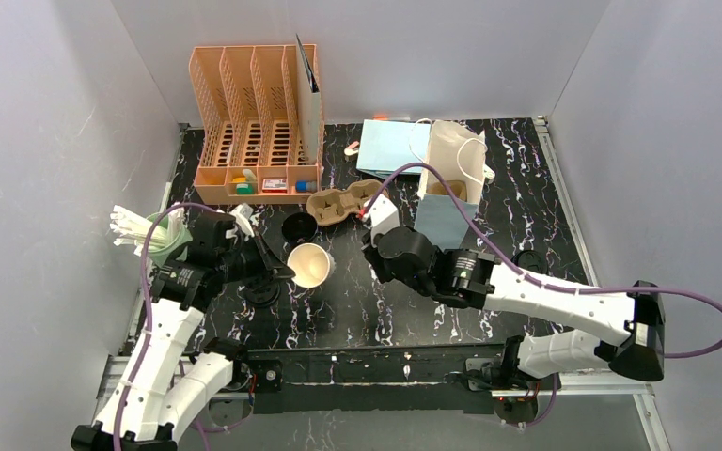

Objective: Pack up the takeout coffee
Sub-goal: Close the cup lid on the coffee cup.

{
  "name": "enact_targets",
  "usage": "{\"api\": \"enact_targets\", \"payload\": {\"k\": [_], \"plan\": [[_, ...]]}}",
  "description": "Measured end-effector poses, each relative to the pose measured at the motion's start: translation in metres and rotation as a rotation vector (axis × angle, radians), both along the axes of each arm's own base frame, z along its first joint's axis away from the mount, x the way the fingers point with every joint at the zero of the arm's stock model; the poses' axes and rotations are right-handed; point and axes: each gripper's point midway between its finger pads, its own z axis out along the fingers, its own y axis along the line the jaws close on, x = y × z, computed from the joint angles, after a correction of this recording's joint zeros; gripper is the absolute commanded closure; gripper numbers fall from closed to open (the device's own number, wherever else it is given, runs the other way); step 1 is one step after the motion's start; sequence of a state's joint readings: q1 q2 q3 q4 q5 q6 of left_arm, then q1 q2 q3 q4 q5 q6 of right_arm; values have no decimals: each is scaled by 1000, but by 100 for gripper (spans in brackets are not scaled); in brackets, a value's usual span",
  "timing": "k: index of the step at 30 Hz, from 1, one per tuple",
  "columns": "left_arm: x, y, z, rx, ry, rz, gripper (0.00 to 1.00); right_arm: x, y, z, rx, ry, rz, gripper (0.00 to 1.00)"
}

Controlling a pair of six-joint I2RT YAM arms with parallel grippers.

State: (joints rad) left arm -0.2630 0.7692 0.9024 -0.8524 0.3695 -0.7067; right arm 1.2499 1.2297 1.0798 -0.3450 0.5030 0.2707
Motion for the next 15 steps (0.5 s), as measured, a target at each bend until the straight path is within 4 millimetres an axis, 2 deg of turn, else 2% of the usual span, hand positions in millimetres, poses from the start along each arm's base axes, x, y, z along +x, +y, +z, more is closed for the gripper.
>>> {"api": "enact_targets", "payload": {"k": [7, 11, 15], "plan": [[5, -24, -18, -33, 33, -44, 100, -3, -15, -3, -13, 44, -24, 91], [-2, -57, -26, 4, 20, -149, 100, -9, -14, -7, -12, 83, -2, 92], [-4, -85, -44, 53, 23, -220, 100, -16, -12, -9, -10, 132, 19, 93]]}}
